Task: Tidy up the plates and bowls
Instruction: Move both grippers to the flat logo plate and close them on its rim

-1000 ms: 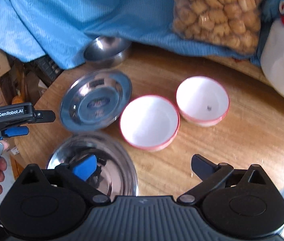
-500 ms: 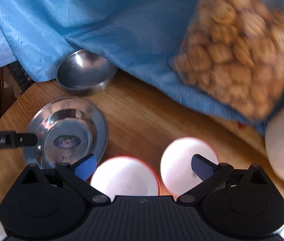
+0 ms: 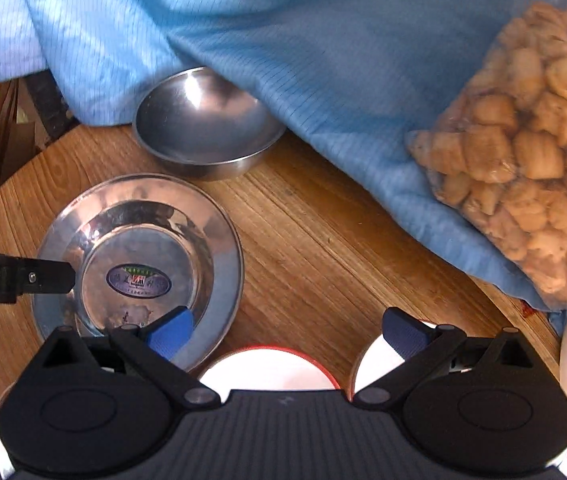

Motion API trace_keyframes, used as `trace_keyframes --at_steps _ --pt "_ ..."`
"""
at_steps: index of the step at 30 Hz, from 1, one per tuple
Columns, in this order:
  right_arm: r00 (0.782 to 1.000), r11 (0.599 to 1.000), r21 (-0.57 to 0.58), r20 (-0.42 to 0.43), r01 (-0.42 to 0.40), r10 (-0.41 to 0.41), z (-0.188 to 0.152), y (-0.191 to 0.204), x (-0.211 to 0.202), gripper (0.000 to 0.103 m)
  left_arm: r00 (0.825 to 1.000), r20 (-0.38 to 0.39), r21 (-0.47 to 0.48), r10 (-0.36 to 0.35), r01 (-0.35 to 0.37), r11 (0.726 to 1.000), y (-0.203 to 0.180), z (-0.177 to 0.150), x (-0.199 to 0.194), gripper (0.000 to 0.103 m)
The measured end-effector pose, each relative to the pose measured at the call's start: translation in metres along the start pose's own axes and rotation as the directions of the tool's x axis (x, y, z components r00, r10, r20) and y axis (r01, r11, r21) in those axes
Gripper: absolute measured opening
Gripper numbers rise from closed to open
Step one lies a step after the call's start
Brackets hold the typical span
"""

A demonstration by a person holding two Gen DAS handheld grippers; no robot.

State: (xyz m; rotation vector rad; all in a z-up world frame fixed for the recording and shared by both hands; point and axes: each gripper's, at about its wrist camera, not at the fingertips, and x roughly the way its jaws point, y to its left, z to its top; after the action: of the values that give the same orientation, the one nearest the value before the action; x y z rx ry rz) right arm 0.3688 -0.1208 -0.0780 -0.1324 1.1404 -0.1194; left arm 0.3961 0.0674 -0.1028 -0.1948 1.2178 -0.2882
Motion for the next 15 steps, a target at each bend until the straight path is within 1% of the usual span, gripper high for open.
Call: trace_keyframes --at_steps 4,8,11,13,15 --pt "1.000 1.000 -0.006 0.014 -0.006 0.006 0.0031 0.0013 0.0019 0.103 1.000 -0.008 0.001 -0.003 0.003 1.000 -0.0005 -0.0012 -0.0001 0.102" --pt "0.999 1.000 0.005 0.033 -0.023 0.023 0.0042 0.0001 0.0025 0.103 0.999 0.003 -0.031 -0.048 0.048 0.998 0.0047 -0.0018 -0.0023 0.101" --pt "0.998 0.999 0.021 0.041 -0.047 0.046 0.0066 -0.0011 0.0046 0.102 0.998 0.000 -0.037 -0.056 0.056 0.998 0.0061 -0.0012 -0.0023 0.099" --pt "0.997 0.998 0.031 0.047 -0.060 0.058 0.0066 -0.0025 0.0055 0.098 0.998 -0.002 -0.032 -0.062 0.062 0.998 0.0055 -0.0001 -0.0025 0.095" --pt "0.996 0.996 0.051 0.060 -0.075 0.071 0.0057 -0.0042 0.0063 0.092 0.998 -0.003 -0.022 -0.065 0.065 0.998 0.0043 0.0010 -0.0032 0.091"
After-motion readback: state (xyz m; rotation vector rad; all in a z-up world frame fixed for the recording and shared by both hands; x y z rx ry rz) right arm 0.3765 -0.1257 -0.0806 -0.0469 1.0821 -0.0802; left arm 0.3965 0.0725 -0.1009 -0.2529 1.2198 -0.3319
